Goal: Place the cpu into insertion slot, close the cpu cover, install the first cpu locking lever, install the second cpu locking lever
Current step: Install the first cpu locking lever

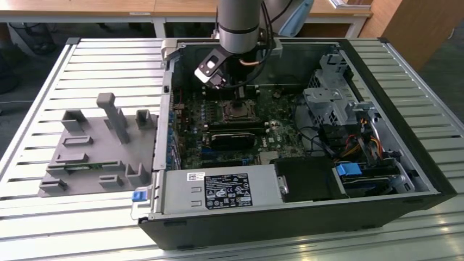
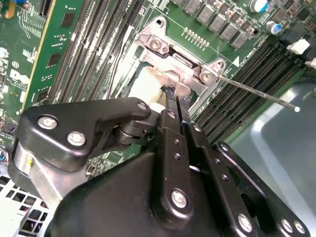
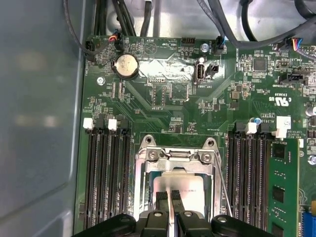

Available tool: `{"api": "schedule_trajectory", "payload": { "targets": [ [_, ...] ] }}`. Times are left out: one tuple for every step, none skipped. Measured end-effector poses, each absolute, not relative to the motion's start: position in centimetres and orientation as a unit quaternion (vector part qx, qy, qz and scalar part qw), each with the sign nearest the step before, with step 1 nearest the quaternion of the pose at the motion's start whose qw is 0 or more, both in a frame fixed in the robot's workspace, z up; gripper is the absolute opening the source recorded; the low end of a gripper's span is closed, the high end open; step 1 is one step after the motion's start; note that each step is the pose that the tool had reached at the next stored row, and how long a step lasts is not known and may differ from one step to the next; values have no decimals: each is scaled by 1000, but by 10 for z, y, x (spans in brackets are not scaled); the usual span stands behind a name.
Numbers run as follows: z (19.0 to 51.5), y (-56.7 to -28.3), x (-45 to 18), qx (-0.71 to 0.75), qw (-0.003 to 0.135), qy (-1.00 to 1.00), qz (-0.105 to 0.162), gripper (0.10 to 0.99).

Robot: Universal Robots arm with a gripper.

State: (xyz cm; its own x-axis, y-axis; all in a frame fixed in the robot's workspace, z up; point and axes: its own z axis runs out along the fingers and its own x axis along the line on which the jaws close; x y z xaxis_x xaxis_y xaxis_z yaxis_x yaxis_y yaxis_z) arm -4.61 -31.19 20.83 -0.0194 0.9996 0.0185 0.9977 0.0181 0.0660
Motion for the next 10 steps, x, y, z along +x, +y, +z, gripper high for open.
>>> {"api": "schedule_trajectory", "payload": {
  "targets": [
    [210, -312, -46, 700, 17, 713, 30, 169],
    [211, -312, -46, 700, 17, 713, 30, 169],
    [214, -312, -46, 700, 17, 713, 30, 169],
    [217, -312, -46, 700, 17, 713, 30, 169],
    [220, -312, -46, 700, 17, 713, 30, 169],
    [224, -312, -46, 700, 16, 713, 30, 169],
    [228, -312, -46, 700, 17, 713, 30, 169],
    [232, -312, -46, 700, 16, 713, 30, 169],
    [236, -312, -46, 700, 17, 713, 30, 169],
    [241, -312, -46, 700, 16, 713, 30, 169]
  ]
}}
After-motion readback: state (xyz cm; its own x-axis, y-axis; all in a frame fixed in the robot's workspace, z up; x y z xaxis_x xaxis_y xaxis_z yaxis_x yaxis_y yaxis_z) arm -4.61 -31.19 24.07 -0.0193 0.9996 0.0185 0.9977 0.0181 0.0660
